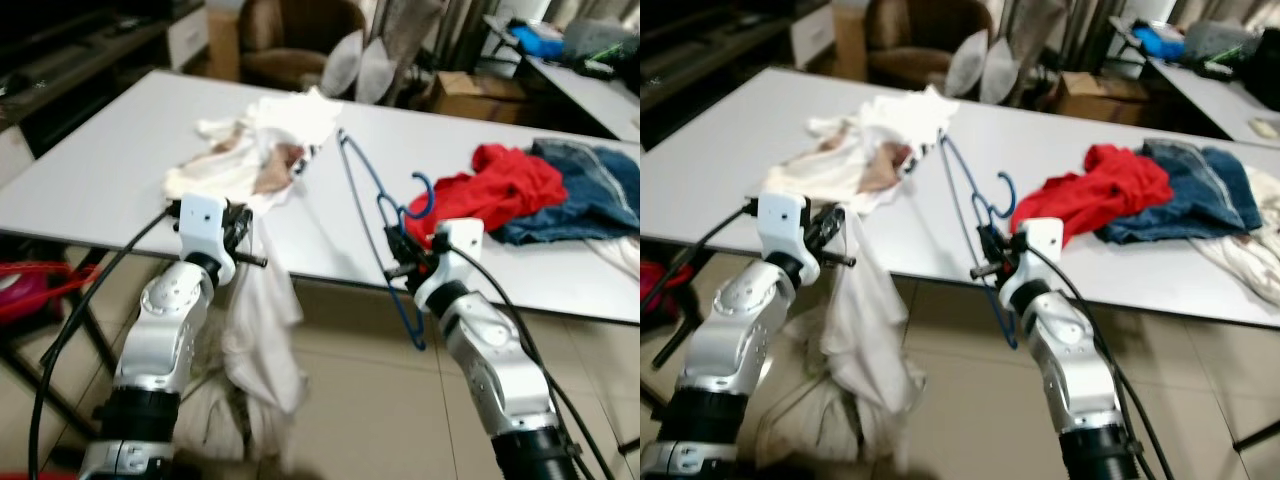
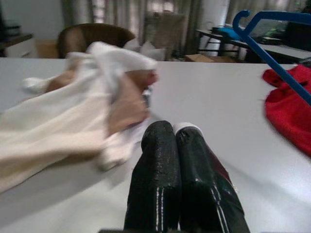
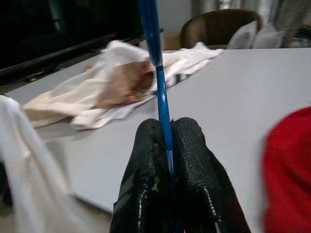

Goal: Hang hanger

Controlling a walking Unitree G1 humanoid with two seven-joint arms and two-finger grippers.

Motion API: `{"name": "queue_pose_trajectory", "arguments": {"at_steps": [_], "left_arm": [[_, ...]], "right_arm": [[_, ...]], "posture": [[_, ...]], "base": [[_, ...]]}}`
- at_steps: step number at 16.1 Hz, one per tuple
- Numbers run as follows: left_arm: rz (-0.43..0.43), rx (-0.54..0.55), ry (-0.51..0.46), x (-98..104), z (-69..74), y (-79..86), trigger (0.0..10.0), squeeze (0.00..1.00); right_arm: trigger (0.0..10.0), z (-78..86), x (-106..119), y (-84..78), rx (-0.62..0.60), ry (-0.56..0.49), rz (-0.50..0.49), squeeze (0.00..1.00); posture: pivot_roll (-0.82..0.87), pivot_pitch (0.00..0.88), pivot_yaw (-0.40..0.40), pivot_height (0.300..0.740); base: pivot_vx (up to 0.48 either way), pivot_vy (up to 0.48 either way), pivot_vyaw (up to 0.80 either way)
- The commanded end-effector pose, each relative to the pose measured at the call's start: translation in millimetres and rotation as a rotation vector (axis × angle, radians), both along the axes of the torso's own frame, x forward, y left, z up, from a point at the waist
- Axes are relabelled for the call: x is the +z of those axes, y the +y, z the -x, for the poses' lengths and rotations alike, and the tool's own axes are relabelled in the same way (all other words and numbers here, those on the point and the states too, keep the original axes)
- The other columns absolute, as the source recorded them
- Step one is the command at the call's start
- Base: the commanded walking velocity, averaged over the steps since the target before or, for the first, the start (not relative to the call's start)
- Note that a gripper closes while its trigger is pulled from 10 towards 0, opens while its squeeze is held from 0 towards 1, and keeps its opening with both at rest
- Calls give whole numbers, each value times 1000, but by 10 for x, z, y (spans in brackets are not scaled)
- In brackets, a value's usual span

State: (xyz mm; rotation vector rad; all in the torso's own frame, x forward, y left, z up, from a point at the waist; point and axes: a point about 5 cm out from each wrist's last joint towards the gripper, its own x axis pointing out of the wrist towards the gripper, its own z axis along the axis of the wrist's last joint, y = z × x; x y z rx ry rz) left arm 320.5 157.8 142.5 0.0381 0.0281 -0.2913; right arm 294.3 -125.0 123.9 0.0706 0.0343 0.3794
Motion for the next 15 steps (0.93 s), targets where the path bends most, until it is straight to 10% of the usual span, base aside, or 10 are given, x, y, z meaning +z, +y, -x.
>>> {"name": "queue_pose_trajectory", "arguments": {"at_steps": [1,15], "left_arm": [[2,-57,-33,62,-21,-162,10000,0],[4,-32,-41,13,65,-108,10000,0]], "right_arm": [[10000,-30,11,-111,-38,-2,9,0],[10000,99,-35,-143,3,-17,62,0]], "posture": [[-56,0,-68,740],[-51,0,-81,740]], "base": [[435,0,0],[435,0,-171]]}}
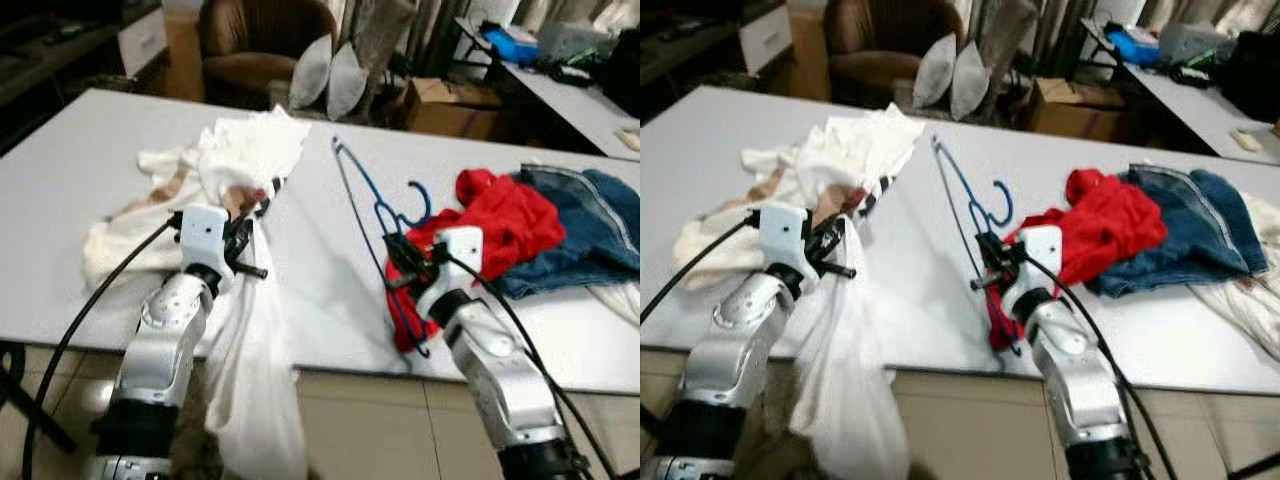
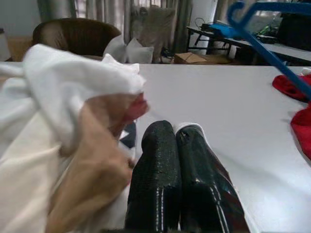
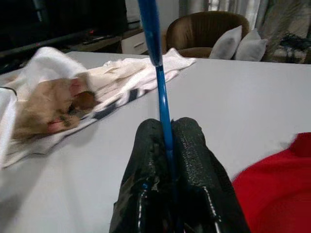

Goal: Hang hanger

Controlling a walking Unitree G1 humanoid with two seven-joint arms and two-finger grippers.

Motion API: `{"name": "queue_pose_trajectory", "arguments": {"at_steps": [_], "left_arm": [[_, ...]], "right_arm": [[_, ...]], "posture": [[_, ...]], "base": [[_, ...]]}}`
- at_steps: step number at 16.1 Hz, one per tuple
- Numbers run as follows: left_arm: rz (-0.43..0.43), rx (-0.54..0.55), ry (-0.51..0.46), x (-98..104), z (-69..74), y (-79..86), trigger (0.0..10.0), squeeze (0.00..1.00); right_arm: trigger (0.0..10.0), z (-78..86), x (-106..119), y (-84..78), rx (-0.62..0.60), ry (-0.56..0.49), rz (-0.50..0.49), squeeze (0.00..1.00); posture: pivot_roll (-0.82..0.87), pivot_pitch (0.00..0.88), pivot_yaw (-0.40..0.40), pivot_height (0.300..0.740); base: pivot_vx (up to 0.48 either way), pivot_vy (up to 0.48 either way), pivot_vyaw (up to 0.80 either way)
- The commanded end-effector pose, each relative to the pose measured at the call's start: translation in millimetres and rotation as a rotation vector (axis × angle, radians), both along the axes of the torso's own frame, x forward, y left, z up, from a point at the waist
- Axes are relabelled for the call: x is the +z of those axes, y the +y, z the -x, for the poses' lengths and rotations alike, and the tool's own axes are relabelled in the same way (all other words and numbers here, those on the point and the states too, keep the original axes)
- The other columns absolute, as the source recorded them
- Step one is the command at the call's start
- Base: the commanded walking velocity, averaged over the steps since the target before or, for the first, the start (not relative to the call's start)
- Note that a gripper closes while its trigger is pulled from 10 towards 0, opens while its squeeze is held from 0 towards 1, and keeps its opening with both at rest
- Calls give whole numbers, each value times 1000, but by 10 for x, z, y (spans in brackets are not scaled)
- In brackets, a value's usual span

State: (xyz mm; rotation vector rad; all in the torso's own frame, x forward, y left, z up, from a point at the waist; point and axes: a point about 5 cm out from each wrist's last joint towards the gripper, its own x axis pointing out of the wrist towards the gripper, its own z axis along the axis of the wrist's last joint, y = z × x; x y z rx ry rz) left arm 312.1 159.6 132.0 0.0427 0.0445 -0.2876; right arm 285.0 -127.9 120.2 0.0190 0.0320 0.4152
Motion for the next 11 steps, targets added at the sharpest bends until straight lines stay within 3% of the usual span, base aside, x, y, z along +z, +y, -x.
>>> {"name": "queue_pose_trajectory", "arguments": {"at_steps": [1,4,6,8,10,11], "left_arm": [[16,-25,-66,170,-62,-118,10000,0],[21,-31,-98,351,-173,-109,10000,0],[-27,-30,-154,572,-274,-29,10000,0],[-101,-35,-201,845,-431,58,10000,0],[-132,-45,-216,969,-534,77,10000,0],[-167,-63,-230,1108,-643,87,10000,0]], "right_arm": [[10000,-28,61,-102,-23,-25,12,0],[10000,-100,191,-67,12,-61,-21,0],[10000,-52,324,-53,166,-96,-24,0],[10000,115,408,-337,378,-51,69,0],[10000,214,471,-508,475,-14,118,0],[10000,362,558,-634,614,47,133,0]], "posture": [[-51,0,-89,740],[-48,0,-90,740],[-32,0,-80,740],[-19,0,-81,740],[-19,0,-81,740],[-23,0,-79,740]], "base": [[390,0,0],[0,0,0],[0,0,0],[0,0,0],[0,0,0],[0,0,0]]}}
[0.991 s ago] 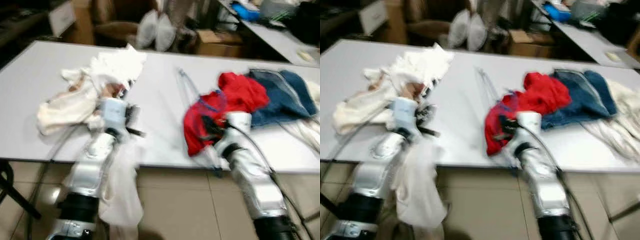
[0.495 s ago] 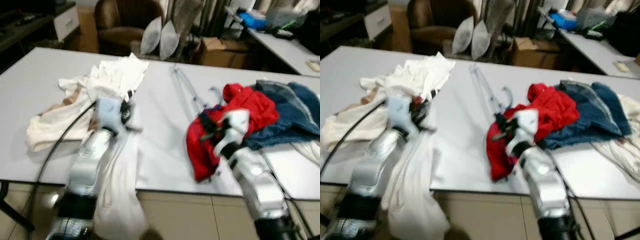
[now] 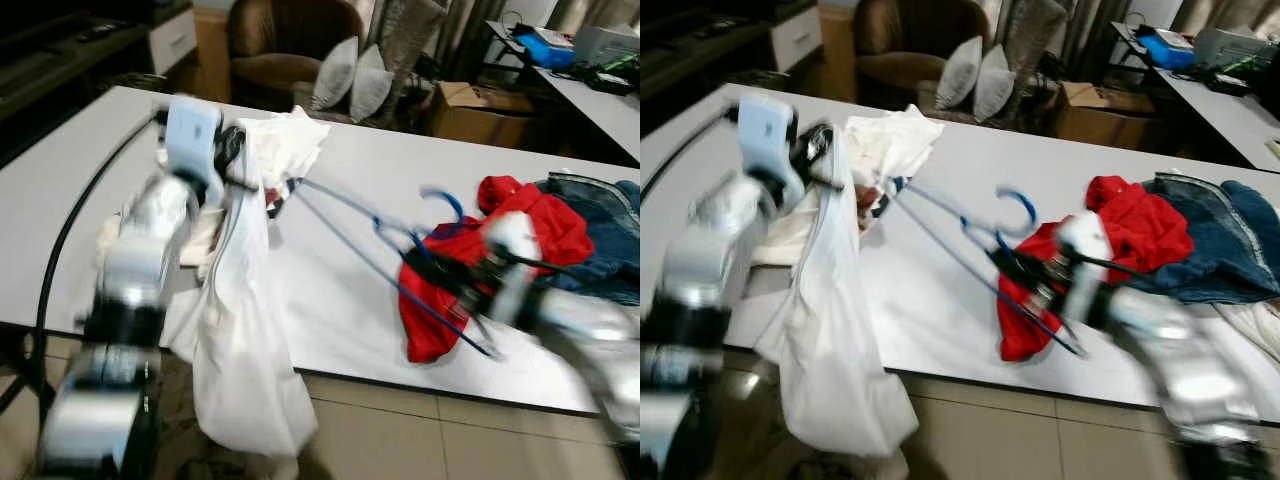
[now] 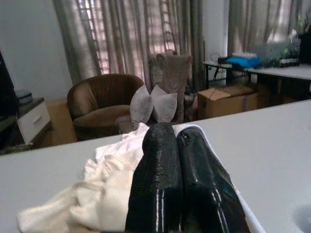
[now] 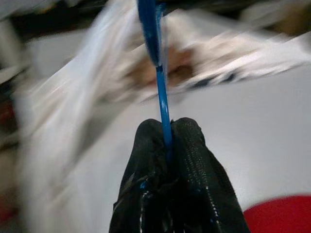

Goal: Hang hanger

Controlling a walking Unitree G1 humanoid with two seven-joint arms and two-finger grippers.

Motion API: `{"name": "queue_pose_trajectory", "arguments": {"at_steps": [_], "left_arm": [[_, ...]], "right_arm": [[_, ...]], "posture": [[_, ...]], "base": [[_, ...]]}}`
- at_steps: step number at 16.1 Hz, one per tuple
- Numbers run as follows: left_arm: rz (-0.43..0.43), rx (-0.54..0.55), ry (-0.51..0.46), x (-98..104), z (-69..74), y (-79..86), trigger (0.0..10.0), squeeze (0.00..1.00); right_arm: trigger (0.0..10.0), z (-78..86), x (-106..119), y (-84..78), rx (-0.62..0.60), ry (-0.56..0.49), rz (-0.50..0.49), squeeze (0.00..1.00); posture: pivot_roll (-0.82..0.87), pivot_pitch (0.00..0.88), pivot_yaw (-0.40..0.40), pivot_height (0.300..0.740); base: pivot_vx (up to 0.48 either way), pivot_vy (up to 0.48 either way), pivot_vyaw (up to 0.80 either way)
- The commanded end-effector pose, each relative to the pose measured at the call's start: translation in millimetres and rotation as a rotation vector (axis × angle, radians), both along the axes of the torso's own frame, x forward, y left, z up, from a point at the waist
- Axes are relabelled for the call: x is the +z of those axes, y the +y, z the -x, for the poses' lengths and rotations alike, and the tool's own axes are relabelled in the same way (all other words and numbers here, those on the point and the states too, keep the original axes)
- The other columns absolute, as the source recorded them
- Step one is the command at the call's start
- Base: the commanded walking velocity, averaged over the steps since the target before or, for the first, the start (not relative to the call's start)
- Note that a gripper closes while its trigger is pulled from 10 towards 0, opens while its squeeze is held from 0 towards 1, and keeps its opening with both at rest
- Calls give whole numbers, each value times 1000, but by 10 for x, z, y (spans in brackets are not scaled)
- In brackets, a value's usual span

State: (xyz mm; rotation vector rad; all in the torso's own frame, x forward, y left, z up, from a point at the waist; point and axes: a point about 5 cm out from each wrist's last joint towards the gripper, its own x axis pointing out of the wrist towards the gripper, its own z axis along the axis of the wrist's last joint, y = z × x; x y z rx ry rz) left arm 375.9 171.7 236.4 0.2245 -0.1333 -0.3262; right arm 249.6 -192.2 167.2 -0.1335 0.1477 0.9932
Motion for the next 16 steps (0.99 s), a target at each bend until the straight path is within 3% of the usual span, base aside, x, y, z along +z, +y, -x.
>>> {"name": "queue_pose_trajectory", "arguments": {"at_steps": [1,3,5,8,12,15,16], "left_arm": [[-34,-28,-38,152,-62,-35,10000,0],[-45,-60,-39,295,-160,-64,10000,0],[-112,-91,-67,435,-238,-119,10000,0],[-83,-225,-97,594,-231,-374,10000,0],[56,-429,-162,913,-99,-679,10000,0],[121,-488,-213,1137,17,-645,10000,0],[159,-484,-242,1236,54,-558,10000,0]], "right_arm": [[10000,82,131,-43,94,19,-14,0],[10000,162,208,-111,170,62,10,0],[10000,197,285,-113,236,83,41,0],[10000,195,234,116,318,115,48,0],[10000,-55,72,455,257,117,77,0],[10000,-233,-40,531,228,134,162,0],[10000,-396,-56,515,166,122,208,0]], "posture": [[-25,0,-81,740],[-26,0,-87,740],[-36,0,-87,740],[-37,0,-87,740],[-28,0,-96,740],[-24,0,-101,740],[-18,0,-110,740]], "base": [[0,0,0],[0,0,0],[0,0,0],[0,0,0],[0,0,0],[0,0,0],[0,0,0]]}}
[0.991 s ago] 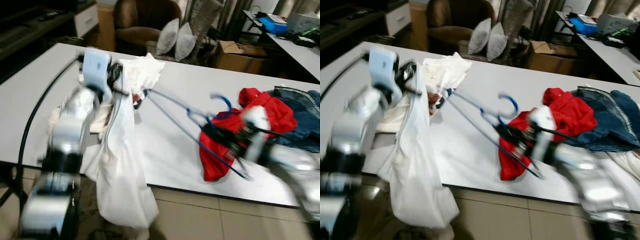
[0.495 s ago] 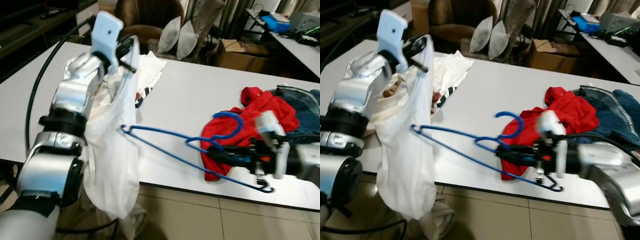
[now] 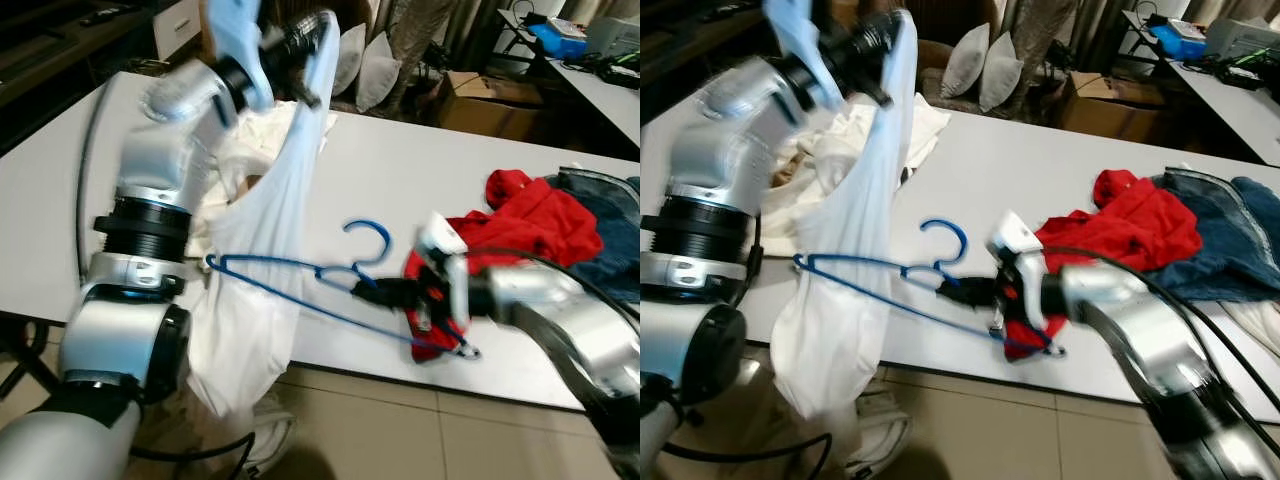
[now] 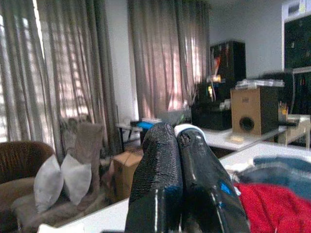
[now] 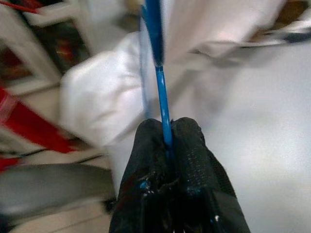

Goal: Hang hanger

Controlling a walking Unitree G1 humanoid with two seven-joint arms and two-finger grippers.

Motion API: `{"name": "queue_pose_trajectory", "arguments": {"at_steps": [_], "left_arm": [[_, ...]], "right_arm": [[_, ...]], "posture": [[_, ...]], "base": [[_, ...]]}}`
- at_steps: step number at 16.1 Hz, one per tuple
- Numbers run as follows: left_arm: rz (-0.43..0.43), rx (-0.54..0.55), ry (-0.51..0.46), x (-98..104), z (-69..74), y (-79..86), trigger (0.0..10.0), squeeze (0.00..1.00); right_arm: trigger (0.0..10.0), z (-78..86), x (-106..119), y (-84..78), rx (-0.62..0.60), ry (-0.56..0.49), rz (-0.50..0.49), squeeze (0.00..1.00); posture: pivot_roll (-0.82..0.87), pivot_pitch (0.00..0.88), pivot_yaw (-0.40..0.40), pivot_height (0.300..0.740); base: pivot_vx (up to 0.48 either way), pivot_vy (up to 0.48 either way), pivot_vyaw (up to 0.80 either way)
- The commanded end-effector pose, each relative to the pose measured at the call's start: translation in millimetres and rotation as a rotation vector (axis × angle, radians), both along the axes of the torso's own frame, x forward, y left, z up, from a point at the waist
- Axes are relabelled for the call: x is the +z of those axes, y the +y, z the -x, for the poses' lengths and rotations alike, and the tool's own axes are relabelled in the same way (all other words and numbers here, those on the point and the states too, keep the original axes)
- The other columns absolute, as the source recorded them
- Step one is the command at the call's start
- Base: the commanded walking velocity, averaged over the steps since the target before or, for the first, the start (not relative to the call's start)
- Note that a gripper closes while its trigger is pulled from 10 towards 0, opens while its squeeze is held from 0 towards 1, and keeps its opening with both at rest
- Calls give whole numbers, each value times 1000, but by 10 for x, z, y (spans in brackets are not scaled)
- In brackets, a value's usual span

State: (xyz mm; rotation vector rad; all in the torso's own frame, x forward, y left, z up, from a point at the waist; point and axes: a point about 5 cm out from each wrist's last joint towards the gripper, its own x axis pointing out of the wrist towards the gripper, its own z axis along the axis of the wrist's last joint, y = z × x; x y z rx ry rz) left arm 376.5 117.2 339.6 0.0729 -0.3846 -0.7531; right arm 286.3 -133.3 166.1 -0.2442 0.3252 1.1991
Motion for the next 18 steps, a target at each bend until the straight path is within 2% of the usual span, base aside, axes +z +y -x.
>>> {"name": "queue_pose_trajectory", "arguments": {"at_steps": [1,3,4,5,6,7,8,9,10,12,13,15,16,17,18], "left_arm": [[74,-23,-81,287,99,85,10000,0],[158,-77,-105,439,217,199,10000,0],[154,-89,-116,459,249,209,10000,0],[143,-100,-144,504,312,242,10000,0],[185,-107,-193,619,393,342,10000,0],[218,-101,-226,698,436,421,10000,0],[255,-51,-277,799,467,557,10000,0],[303,-3,-313,876,490,697,10000,0],[377,81,-328,900,499,903,10000,0],[364,106,-299,789,479,920,10000,0],[324,127,-238,577,429,861,10000,0],[232,175,-88,50,301,646,10000,0],[192,184,-37,-141,266,558,10000,0],[135,183,45,-417,236,451,10000,0],[92,192,108,-619,222,388,10000,0]], "right_arm": [[10000,-240,-2,-102,-130,-51,71,0],[10000,-750,296,-226,-432,-212,36,0],[10000,-848,412,-255,-488,-266,24,0],[10000,-1007,717,-312,-577,-405,-3,0],[10000,-1119,1232,-397,-676,-599,-110,0],[10000,-1131,1538,-446,-723,-716,-189,0],[10000,-1099,1917,-579,-846,-868,-332,0],[10000,-1051,2134,-685,-887,-929,-459,0],[10000,-1050,2144,-681,-845,-968,-442,0],[10000,-1082,1963,-600,-780,-945,-372,0],[10000,-1116,1652,-494,-700,-923,-274,0],[10000,-1119,851,-380,-562,-722,-133,0],[10000,-1078,577,-369,-523,-664,-64,0],[10000,-992,264,-372,-467,-588,4,0],[10000,-918,86,-378,-422,-541,34,0]], "posture": [[-13,0,-123,740],[-3,0,-138,740],[3,0,-148,740],[5,0,-151,740],[3,0,-152,740],[1,0,-152,740],[-2,0,-151,740],[-5,0,-150,740],[-7,0,-149,740],[-11,0,-145,740],[-16,0,-136,740],[-19,0,-131,740],[-19,0,-127,740],[-20,0,-123,740],[-22,0,-118,740]], "base": [[0,0,0],[0,0,0],[0,0,0],[0,0,0],[0,0,0],[0,0,0],[0,0,0],[0,0,0],[0,0,0],[0,0,0],[0,0,0],[0,0,0],[0,0,0],[0,0,0],[0,0,0]]}}
